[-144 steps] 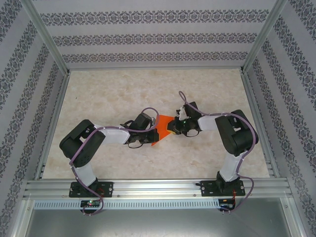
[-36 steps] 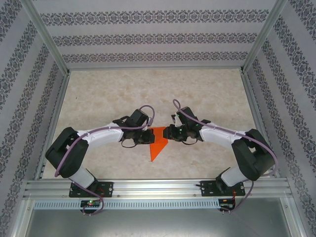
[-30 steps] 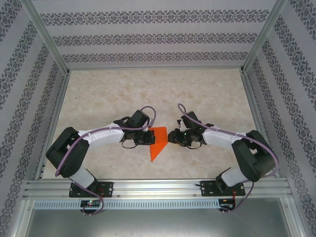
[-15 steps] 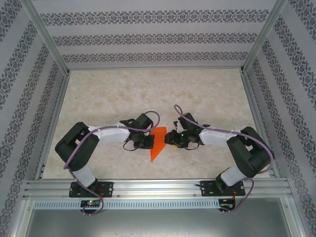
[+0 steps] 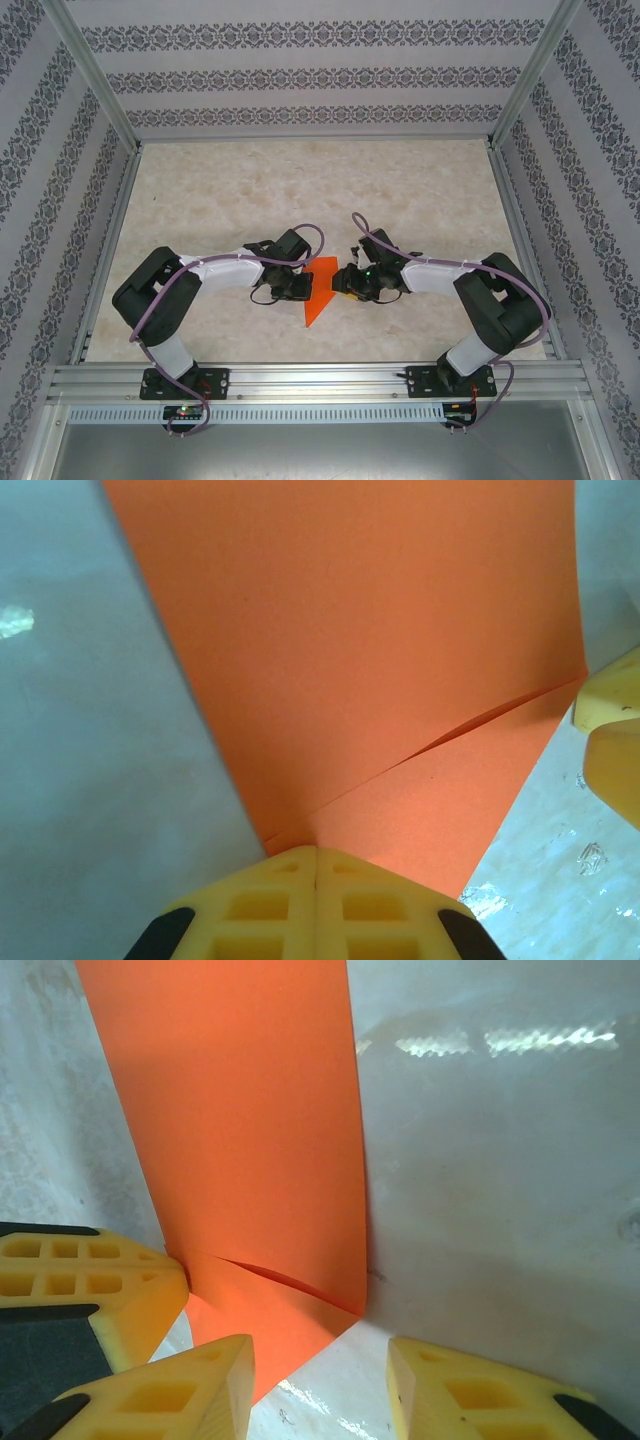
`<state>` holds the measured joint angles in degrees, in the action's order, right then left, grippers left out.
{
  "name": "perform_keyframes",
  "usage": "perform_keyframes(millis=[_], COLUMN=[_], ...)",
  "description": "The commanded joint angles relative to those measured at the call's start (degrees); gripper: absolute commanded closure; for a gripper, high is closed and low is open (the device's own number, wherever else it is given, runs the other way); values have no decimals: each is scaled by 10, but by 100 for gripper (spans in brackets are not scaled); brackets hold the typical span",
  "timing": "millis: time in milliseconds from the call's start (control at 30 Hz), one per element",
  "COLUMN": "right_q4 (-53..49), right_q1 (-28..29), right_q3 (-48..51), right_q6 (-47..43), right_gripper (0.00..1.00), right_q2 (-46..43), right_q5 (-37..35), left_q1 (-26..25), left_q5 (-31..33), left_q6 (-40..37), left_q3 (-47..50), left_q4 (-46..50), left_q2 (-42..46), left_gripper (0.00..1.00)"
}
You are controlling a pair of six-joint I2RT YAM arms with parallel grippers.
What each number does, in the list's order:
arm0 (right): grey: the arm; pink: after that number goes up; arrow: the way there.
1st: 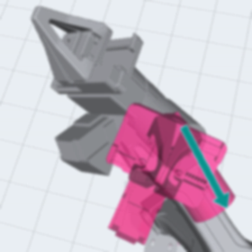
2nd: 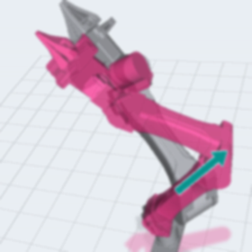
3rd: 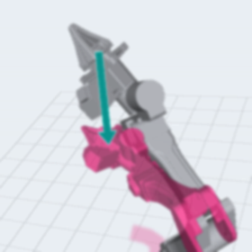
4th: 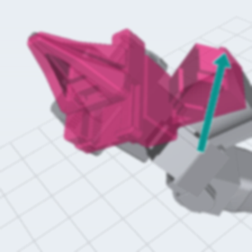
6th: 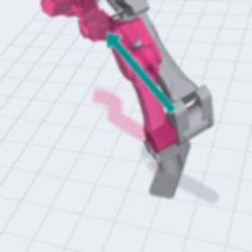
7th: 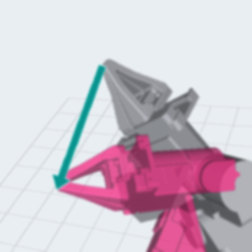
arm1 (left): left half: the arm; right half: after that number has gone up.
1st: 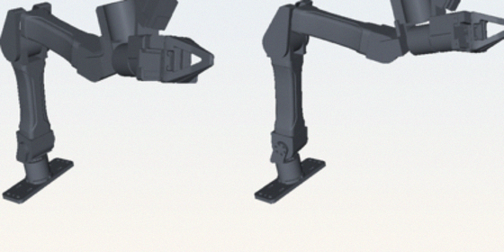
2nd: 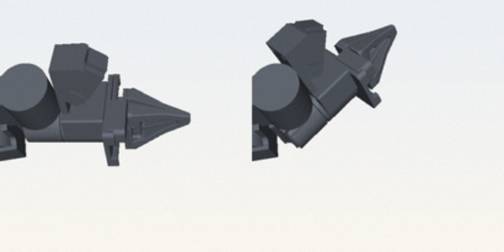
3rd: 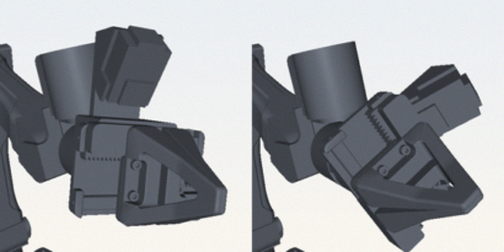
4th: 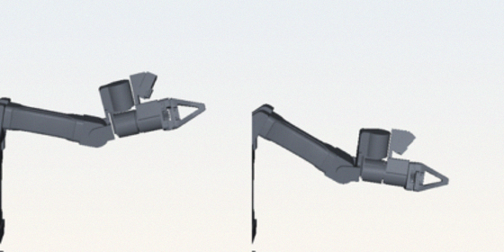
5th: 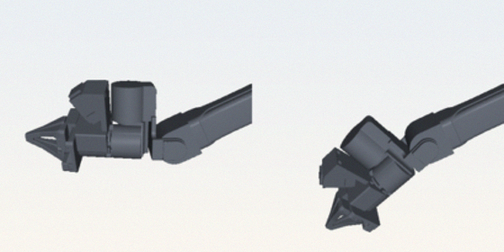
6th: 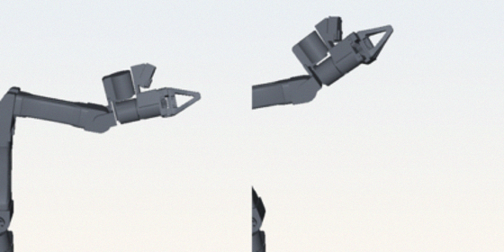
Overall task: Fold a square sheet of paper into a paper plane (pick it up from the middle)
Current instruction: Fourth fold the wing at the center of the table.
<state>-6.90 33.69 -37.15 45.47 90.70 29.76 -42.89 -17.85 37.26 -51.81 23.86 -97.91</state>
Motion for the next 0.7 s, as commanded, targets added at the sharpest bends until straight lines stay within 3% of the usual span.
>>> perform_keyframes(millis=[0,667], right_q4=[61,106], right_q1=[7,7], right_q3=[-16,-10], right_q6=[17,40], right_gripper=[61,65], right_q2=[21,9], right_q5=[13,26], left_q1=[-4,-5], left_q5=[21,13], left_q6=[-9,-8], left_q3=[7,16], left_q4=[16,1], left_q2=[-10,13], left_gripper=[100,100])
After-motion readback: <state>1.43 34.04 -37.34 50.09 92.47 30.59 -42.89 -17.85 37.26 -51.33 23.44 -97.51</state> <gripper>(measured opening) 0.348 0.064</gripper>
